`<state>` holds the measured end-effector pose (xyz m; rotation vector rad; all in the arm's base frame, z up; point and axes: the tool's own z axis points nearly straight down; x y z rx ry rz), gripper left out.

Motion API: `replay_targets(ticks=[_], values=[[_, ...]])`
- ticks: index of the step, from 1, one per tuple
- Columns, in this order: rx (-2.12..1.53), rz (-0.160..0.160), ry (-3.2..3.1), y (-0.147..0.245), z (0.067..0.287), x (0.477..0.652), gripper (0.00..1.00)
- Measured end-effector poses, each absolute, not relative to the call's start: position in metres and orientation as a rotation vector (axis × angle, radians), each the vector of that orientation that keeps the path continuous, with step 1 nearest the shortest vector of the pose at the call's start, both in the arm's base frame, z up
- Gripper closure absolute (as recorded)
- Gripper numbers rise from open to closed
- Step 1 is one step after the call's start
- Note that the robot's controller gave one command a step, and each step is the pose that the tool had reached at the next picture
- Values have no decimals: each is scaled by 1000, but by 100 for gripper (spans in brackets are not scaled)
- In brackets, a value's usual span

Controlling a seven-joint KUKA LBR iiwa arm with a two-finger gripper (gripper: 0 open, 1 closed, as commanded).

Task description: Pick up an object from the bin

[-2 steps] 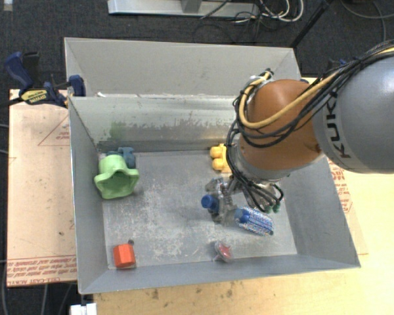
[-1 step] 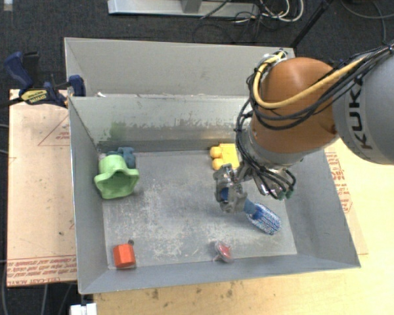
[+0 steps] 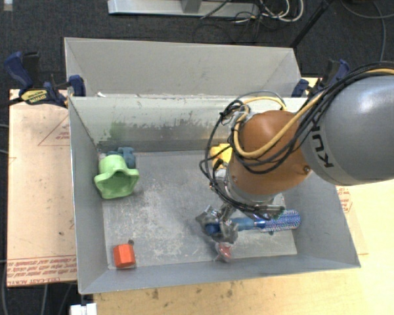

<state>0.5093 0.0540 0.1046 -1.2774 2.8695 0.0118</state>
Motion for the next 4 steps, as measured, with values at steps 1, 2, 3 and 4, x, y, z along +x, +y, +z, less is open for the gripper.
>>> replay_targets(ticks=[1, 2, 3, 4], values=[[-1261, -4, 2864, 57, 267, 511, 100], [-1038, 5, 2969, 78, 171, 536, 100], [-780, 3, 3040, 89, 148, 569, 100], [-776, 3, 3041, 88, 148, 569, 0]])
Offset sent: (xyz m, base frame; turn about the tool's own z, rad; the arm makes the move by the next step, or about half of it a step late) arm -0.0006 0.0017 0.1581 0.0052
